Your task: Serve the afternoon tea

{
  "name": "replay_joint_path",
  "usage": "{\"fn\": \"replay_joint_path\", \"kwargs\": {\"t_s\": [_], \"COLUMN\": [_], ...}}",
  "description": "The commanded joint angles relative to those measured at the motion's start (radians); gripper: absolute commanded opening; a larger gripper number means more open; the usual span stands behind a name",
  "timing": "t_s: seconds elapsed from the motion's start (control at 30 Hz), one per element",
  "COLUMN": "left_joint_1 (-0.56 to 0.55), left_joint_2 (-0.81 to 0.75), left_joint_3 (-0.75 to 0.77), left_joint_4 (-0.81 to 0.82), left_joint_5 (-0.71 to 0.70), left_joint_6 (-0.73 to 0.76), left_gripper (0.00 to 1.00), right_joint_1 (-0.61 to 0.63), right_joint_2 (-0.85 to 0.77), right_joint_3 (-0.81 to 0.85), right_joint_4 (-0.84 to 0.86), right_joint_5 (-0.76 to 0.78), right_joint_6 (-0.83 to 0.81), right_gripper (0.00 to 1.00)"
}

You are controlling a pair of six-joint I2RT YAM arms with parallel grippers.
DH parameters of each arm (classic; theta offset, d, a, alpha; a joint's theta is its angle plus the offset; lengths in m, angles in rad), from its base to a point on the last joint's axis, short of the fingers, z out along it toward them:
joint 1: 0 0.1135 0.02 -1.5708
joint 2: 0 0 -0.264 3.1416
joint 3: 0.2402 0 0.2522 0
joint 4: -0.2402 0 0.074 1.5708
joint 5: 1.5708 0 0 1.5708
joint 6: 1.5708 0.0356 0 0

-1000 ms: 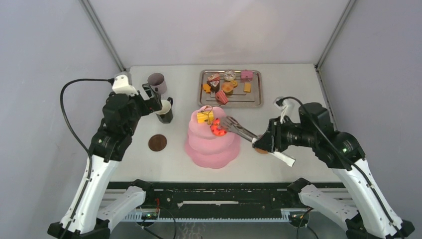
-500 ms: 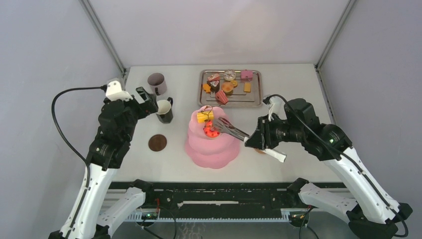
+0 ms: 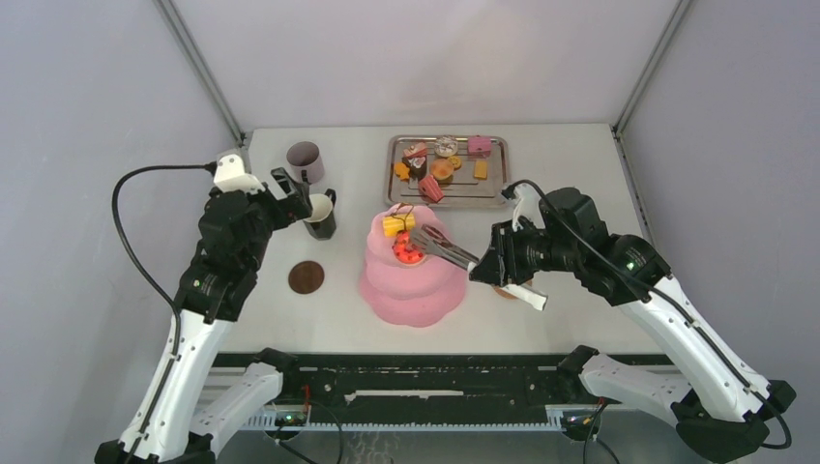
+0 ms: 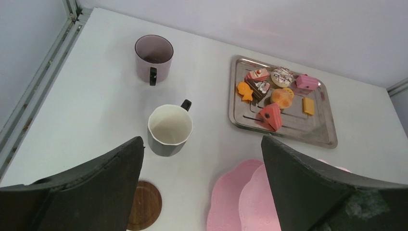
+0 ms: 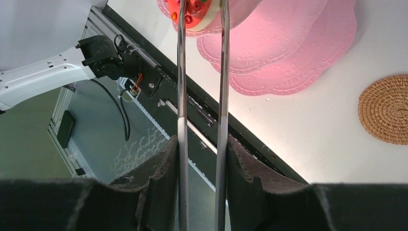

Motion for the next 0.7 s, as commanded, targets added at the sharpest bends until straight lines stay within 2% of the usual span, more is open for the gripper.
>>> {"fn": "replay_joint_path", "kwargs": {"t_s": [0.0, 0.23, 0.5, 0.67], "left_joint_1": [0.008, 0.009, 0.009, 0.01], "left_joint_2": [0.012, 0.021, 0.011, 0.016], "left_joint_3": [0.012, 0.01, 0.007, 0.01], "left_joint_4": [0.045, 0.049, 0.048, 0.046], "left_joint_5": [0.047, 0.057, 0.053, 0.051], "left_joint_6": [-0.019, -0.024, -0.025, -0.024], "left_gripper": [0.95, 0.95, 0.95, 0.95], "right_joint_1": [0.006, -0.008, -0.017, -0.08], "right_joint_2": [-0.03, -0.072, -0.079, -0.125], "right_joint_3": [0.041, 0.042, 0.042, 0.042], "right_joint_4": [0.065, 0.068, 0.069, 0.067], "right_joint_5": [0.025, 0.041, 0.045, 0.045], "right_joint_6": [0.022, 0.028, 0.016, 0.014], "right_gripper": [0.43, 0.49, 0.49, 0.48]}}
